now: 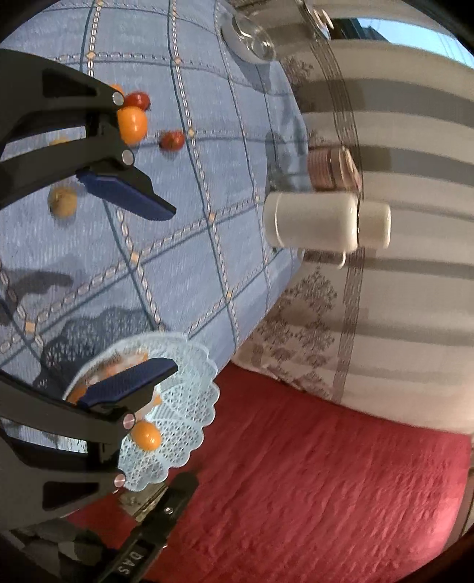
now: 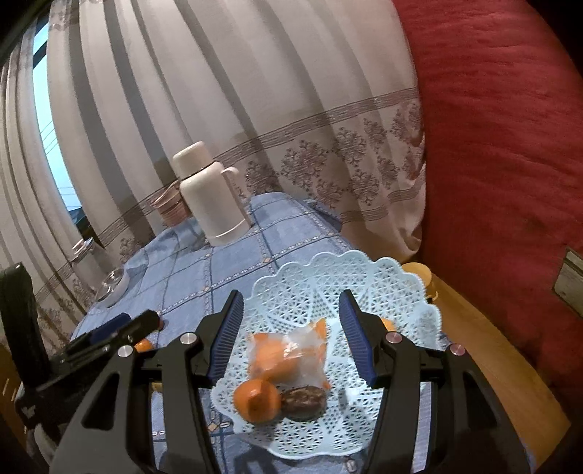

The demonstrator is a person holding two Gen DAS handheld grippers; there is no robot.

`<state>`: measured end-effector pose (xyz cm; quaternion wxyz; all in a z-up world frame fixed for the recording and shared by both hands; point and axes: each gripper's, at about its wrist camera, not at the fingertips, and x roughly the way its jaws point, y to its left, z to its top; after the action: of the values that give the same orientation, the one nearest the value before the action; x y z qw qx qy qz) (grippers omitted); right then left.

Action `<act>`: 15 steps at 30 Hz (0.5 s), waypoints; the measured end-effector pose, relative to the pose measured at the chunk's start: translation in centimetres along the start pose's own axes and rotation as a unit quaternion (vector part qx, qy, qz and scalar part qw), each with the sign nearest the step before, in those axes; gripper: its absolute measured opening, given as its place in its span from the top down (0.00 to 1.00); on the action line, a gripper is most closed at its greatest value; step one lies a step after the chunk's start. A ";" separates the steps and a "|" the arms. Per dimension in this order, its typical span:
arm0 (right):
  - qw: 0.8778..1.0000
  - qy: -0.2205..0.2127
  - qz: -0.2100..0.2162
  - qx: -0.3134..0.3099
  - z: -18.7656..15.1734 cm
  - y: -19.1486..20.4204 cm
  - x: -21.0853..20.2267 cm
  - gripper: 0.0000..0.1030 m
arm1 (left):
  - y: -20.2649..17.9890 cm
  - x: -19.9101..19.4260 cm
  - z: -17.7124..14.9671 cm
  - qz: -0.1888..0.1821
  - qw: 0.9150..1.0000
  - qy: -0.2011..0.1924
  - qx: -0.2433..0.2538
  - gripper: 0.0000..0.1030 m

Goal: Organize fruits
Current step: 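Grasp a large orange on the table with the left gripper while the right moves toward the brown fruits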

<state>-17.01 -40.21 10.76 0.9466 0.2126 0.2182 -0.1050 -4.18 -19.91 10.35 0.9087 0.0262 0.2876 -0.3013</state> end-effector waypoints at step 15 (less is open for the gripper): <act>0.998 0.039 0.047 -0.034 -2.6 4.5 1.6 0.45 | 8.1 -1.9 -1.1 0.067 0.996 -0.004 -0.057 0.25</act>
<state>-15.23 -35.25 9.48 0.9481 0.1940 0.2479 -0.0448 -1.42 -12.02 9.41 0.9278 -0.0079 0.2988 -0.2232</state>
